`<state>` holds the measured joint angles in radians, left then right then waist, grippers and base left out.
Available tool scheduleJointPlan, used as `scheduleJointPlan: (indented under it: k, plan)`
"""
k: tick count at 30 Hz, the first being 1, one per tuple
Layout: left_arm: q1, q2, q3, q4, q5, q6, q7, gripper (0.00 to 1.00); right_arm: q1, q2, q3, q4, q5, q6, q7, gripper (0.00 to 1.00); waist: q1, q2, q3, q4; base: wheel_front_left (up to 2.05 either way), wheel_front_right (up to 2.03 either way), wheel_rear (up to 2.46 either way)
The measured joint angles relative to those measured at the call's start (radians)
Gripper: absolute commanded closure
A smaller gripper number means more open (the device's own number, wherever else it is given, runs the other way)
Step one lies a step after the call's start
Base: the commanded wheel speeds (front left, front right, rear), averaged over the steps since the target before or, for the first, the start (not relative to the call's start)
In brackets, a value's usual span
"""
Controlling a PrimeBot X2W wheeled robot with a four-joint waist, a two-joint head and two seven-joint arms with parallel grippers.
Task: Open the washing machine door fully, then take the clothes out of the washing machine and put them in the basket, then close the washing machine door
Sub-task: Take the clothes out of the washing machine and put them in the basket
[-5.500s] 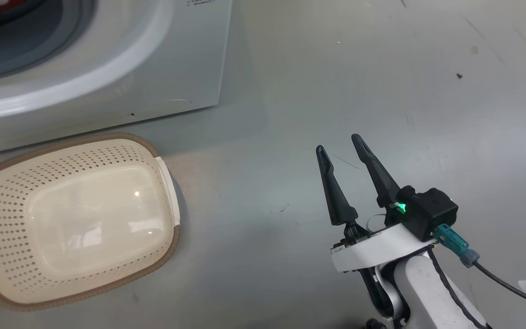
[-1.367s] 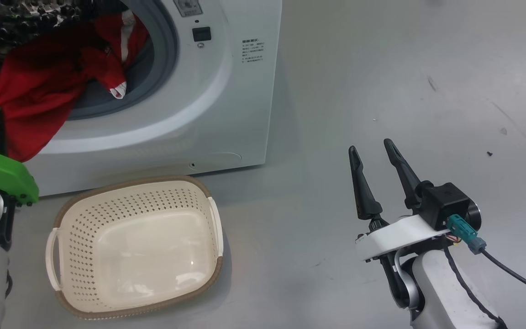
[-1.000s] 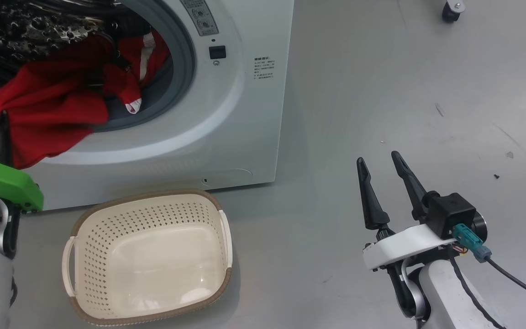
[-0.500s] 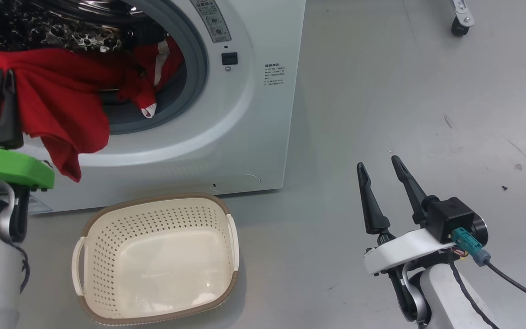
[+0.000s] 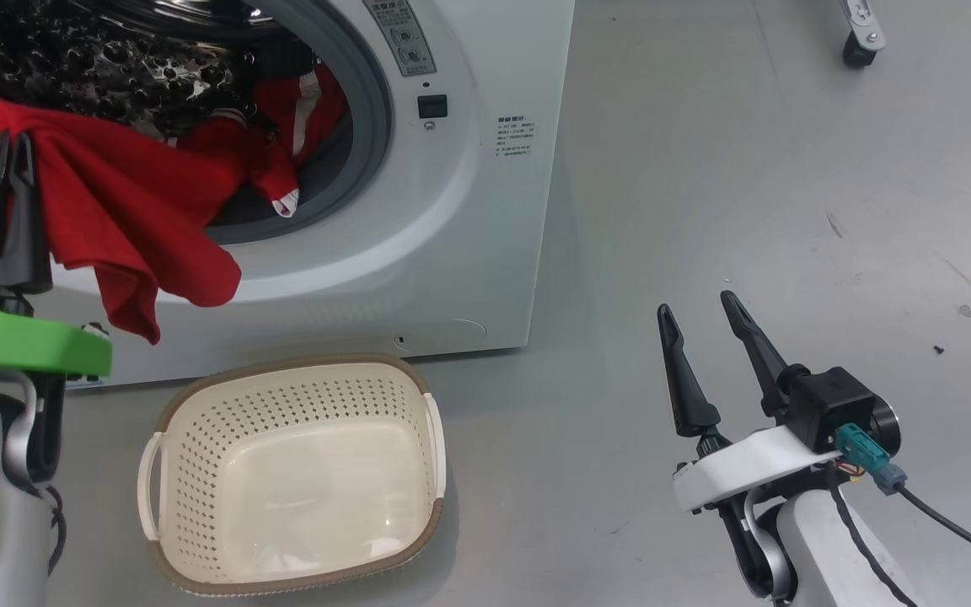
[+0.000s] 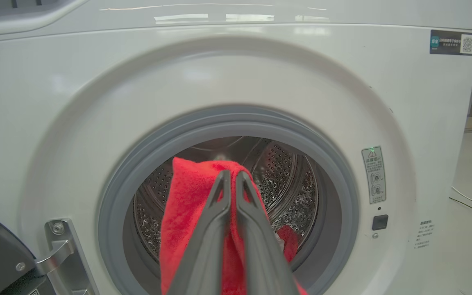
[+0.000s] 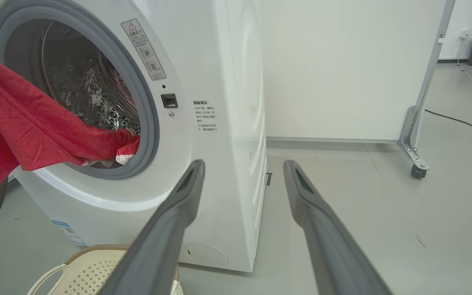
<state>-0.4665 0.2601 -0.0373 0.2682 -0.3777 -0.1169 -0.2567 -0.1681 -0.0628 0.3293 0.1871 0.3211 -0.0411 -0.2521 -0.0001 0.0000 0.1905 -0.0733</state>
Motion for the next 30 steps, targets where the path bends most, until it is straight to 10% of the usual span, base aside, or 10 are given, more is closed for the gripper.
scheduleJointPlan:
  k: [30]
  plan:
    - [0.214, 0.024, -0.199, 0.239, 0.037, -0.007, 0.168, 1.00, -0.016, 0.005, 0.055, -0.029, -0.050, 0.012, 0.000, 0.00, 0.0000, 0.0000, 0.174, -0.047, 0.00, 0.00, 0.00]
